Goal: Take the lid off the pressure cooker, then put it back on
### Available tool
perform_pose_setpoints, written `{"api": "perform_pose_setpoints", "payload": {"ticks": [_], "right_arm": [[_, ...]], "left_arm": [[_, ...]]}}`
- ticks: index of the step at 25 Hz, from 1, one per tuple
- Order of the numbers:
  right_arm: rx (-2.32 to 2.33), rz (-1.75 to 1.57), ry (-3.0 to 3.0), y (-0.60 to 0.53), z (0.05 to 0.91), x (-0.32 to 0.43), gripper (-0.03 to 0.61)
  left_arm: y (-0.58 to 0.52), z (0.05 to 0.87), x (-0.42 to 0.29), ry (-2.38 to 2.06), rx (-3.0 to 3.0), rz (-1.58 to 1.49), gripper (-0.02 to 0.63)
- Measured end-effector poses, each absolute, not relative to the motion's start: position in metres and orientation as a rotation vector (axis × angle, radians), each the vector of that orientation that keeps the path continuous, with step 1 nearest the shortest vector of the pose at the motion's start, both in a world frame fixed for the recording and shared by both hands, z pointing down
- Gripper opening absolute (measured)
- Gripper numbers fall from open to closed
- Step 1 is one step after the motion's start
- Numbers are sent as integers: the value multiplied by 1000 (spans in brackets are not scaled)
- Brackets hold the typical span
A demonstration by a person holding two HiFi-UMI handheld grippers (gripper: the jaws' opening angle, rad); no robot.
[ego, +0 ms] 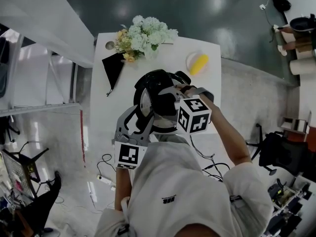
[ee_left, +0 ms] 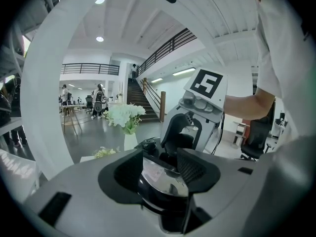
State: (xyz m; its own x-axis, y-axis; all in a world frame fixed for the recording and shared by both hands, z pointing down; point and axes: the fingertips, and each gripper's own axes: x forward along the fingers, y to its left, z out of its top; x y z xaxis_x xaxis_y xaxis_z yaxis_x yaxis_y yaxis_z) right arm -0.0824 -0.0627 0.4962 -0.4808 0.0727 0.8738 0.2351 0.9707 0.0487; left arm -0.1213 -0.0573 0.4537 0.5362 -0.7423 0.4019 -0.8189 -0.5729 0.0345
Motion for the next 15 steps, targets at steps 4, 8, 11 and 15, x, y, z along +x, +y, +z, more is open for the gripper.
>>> {"api": "perform_pose_setpoints", "payload": {"ticks": [4,8,11,15], "right_arm": [[-188,-189,-2062,-62,495,-79,288],[-165,-175,-2070,-63,489,-77,285],[-144,-154,-2085,-64,480,-75,284],[-112,-118,-2104,-65,473,-74,282]], "left_arm": [[-58,452,-123,-1326,2552,509,229],[-60,454,-123,-1321,2555,505,229],[-60,454,-121,-1308,2564,502,229],[-65,449,-116,-1299,2593,482,229]]}}
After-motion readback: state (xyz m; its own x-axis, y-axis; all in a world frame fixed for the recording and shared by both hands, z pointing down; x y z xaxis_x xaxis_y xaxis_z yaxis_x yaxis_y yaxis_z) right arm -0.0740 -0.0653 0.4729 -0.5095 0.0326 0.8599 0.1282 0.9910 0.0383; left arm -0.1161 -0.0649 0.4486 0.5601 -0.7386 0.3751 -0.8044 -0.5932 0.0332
